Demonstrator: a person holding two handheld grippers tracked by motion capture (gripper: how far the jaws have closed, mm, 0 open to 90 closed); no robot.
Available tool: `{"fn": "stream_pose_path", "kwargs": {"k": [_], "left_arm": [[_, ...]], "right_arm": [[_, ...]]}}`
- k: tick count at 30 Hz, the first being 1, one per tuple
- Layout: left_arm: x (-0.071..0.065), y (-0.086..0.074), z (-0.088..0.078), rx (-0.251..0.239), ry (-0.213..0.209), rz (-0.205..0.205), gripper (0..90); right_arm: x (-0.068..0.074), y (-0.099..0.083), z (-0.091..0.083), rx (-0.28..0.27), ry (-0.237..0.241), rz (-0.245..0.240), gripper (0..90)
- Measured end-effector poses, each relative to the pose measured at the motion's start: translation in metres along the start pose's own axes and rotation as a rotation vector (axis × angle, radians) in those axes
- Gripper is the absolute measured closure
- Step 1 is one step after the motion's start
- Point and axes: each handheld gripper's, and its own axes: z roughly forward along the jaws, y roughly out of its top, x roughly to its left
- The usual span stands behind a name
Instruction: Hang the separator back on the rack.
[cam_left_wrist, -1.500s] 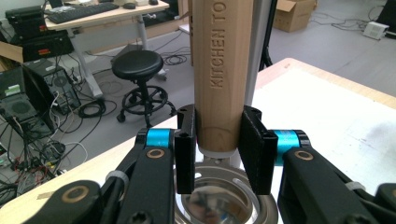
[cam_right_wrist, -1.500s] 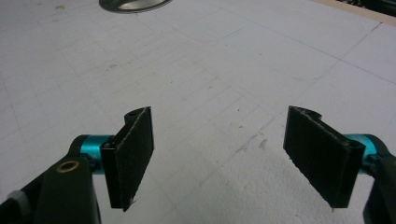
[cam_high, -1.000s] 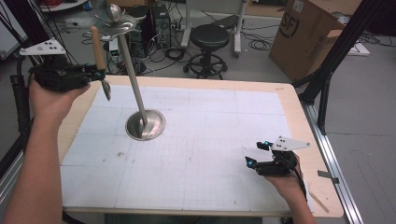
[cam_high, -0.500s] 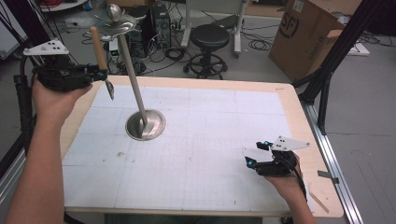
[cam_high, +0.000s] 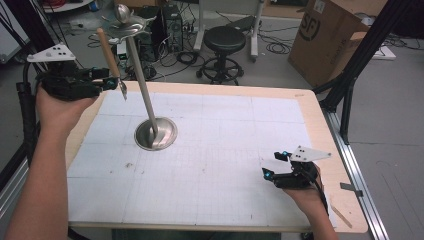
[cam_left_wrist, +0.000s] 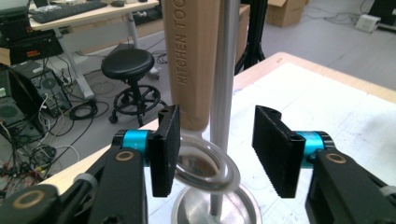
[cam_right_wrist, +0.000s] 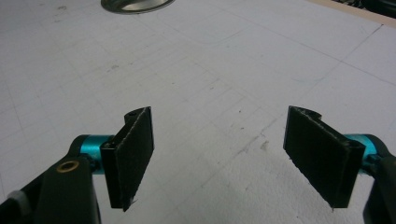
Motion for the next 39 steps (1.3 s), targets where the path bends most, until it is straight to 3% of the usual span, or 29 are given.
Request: {"fn": "stream_pose_path", "kwargs": {"k": [4,13,22,32,39], "left_arm": [[0.0,-0.004,0.0,0.018,0.012,-0.009,47.1],[-0.001,-0.009,-0.015,-0.006,0.013,-0.018,43.8],[-0.014,-0.015,-0.024,-0.028,0.001,0.004,36.3],[-0.032,-0.028,-0.015,-0.015,-0.037,0.028,32.5],[-0.044,-0.031,-0.013,-0.04,-0.056,0.047,26.9]], "right_arm": [[0.0,0.0,0.0,-0.001,-0.001,0.0,23.7],[0.001,0.001,0.001,0.002,0.0,-0.002,23.7],[0.002,0.002,0.001,-0.001,0.002,-0.006,23.7],[0.002,0.001,0.002,0.003,0.004,-0.007,23.7],[0.002,0.001,0.001,0.002,0.004,-0.005,23.7]]}}
